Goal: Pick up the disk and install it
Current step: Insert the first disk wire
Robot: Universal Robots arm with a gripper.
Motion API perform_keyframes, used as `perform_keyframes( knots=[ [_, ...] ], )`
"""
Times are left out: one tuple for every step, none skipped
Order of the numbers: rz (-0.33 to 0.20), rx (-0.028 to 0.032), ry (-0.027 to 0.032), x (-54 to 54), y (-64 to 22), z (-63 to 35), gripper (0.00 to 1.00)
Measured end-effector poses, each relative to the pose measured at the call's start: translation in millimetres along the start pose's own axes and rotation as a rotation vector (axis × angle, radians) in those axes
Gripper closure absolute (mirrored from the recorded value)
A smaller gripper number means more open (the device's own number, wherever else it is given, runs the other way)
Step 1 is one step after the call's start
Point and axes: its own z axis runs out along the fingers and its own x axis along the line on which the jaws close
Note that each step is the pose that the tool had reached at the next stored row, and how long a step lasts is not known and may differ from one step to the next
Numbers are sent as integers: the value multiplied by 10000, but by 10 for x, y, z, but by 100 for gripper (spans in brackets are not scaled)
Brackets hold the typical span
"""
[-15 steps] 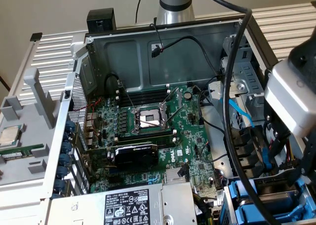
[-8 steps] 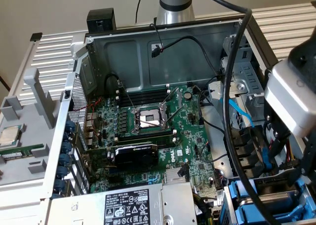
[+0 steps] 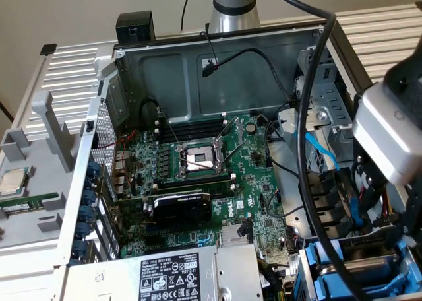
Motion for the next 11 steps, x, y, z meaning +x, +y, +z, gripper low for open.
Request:
perform_keyframes(
  knots=[
    [1,21,9,0,0,1,57],
    [1,37,15,1,1,3,57],
    [2,55,23,0,5,3,57],
    [4,72,26,-1,10,4,57],
    [5,83,28,-3,14,5,57],
    [8,88,29,-4,18,4,57],
    [8,92,26,-3,20,4,57],
    [10,97,17,-1,22,5,57],
    [13,103,8,0,23,4,57],
    [22,111,-9,1,25,5,57],
    [37,122,-28,1,26,6,57]
  ],
)
